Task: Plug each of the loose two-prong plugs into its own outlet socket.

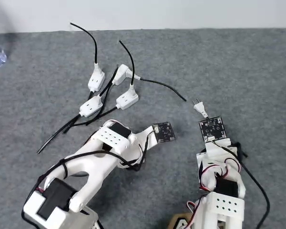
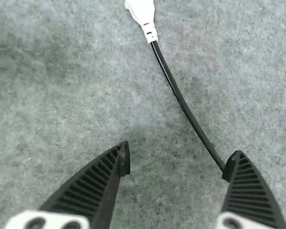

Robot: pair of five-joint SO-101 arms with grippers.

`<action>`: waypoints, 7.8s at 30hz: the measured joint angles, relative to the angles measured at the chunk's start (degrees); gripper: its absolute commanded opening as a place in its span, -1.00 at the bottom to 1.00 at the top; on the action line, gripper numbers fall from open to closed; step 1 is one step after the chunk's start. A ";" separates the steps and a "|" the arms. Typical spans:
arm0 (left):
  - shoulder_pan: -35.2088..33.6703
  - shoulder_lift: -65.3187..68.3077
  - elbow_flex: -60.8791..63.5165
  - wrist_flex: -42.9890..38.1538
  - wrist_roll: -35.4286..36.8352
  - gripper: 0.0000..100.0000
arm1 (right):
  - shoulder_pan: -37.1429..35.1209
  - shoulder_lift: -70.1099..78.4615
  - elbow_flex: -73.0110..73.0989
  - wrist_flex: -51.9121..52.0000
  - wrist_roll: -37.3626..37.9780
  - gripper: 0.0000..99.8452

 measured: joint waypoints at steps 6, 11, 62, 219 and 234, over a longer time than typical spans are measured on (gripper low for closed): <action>2.81 -0.53 -0.09 12.48 -15.56 -0.97 | 0.00 0.00 0.00 0.00 0.00 -0.40; 2.99 -0.70 -0.97 18.02 -24.53 -0.95 | 0.00 0.00 0.00 0.00 0.00 -0.40; 2.37 -10.46 8.53 1.76 -6.24 -0.44 | -0.97 0.00 0.00 0.00 0.35 -0.40; -5.71 -7.12 -4.92 12.48 0.00 -0.54 | -1.32 0.00 0.00 0.09 0.35 -0.40; -30.33 -47.56 16.35 10.73 35.16 -0.53 | -1.23 0.97 -23.47 25.41 2.73 -0.40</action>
